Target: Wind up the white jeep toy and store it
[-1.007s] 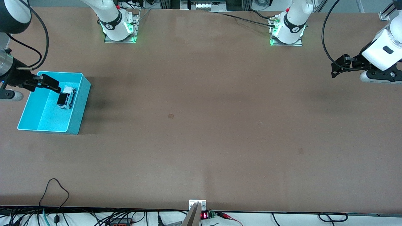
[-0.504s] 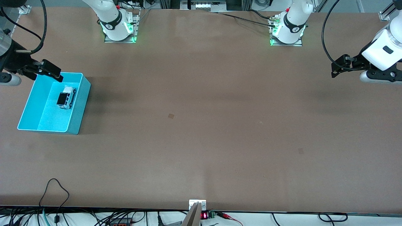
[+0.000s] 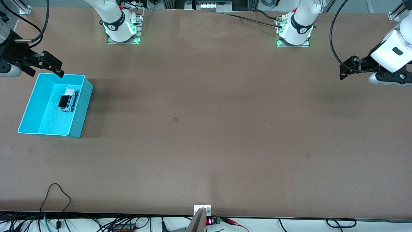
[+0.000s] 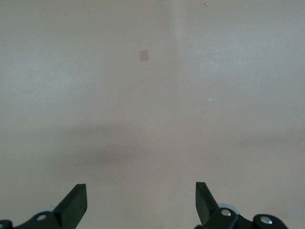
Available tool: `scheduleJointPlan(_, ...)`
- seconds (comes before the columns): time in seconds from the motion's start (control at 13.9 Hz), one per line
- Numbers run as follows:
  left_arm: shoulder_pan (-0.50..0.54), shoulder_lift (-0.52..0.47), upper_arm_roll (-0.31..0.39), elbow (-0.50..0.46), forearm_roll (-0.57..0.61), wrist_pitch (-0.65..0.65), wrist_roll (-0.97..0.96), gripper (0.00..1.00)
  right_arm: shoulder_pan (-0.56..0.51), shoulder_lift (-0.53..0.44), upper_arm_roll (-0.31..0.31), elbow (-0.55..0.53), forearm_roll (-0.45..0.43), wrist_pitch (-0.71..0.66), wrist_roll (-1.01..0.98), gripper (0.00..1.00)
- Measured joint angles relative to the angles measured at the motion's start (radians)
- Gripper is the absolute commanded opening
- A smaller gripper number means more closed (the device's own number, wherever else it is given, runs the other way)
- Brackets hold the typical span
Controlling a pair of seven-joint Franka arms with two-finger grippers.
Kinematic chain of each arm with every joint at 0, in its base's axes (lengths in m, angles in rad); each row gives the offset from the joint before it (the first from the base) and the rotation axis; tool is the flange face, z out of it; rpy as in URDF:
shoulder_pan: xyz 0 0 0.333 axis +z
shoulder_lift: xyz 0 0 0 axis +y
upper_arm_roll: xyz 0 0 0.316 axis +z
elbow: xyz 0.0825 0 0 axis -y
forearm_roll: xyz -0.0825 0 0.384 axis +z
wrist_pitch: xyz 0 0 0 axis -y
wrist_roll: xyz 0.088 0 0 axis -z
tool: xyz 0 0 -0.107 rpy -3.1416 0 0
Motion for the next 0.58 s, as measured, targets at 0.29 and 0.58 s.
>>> scheduleJointPlan(0.29, 0.000, 0.000, 0.000, 0.000, 0.000, 0.000, 0.000, 1.00, -0.014, 0.000, -0.003, 0.000, 0.000, 0.000, -0.041, 1.00)
scheduleJointPlan(0.58, 0.000, 0.000, 0.000, 0.000, 0.000, 0.000, 0.000, 1.00, -0.013, 0.003, 0.000, 0.008, 0.000, 0.000, -0.046, 1.00)
